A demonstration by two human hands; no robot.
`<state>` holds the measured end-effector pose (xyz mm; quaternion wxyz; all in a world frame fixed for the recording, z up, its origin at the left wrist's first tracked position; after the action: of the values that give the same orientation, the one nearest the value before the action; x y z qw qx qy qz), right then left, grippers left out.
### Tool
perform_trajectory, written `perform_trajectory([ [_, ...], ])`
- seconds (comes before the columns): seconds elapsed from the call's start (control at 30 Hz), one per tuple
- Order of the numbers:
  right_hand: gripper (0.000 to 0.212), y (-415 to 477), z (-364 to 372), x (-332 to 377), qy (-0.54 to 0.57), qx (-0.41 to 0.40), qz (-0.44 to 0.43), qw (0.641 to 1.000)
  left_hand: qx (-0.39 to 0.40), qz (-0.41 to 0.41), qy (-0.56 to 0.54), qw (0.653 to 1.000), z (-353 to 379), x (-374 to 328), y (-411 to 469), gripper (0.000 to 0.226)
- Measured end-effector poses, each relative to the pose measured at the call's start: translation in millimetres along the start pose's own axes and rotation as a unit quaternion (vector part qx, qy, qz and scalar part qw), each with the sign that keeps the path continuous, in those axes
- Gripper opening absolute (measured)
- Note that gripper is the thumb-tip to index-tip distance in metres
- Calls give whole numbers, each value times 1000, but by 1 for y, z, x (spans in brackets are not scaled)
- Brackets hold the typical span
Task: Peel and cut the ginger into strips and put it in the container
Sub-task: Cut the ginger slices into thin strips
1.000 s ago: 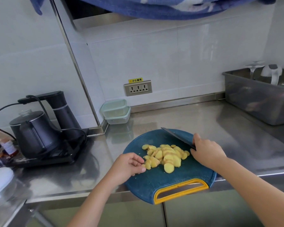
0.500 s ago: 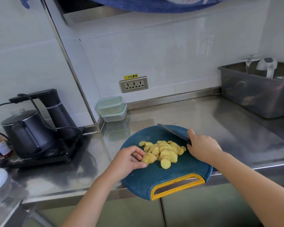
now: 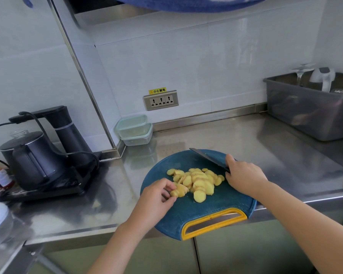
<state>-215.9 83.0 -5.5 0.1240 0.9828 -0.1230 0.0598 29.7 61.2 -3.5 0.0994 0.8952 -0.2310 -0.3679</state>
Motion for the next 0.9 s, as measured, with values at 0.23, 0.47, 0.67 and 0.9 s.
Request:
perform_trajectory([
  [0.23, 30, 3, 2, 0, 7, 13, 14, 1000, -1, 66, 28, 997, 1, -8, 0, 22],
  [0.47, 33, 3, 1, 0, 11, 10, 14, 1000, -26, 79, 32, 996, 4, -7, -3, 23],
  [0.67, 34, 2, 1, 0, 14, 14, 15, 1000, -33, 55, 14, 998, 0, 3, -1, 23],
  [0.9, 35, 3, 1, 0, 17, 23, 19, 999, 51, 113, 49, 991, 1, -10, 2, 17],
])
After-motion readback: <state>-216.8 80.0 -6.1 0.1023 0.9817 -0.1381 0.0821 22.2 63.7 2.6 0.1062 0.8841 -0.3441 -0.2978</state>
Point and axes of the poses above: each hand's wrist, its own y-axis towards the middle knuckle, its own z-axis out of the palm, x = y × z, the point moved 6 cm from there along y, towards the middle knuckle, and after that the axes turned 9 degrees about -x, right-handed, at the moved point
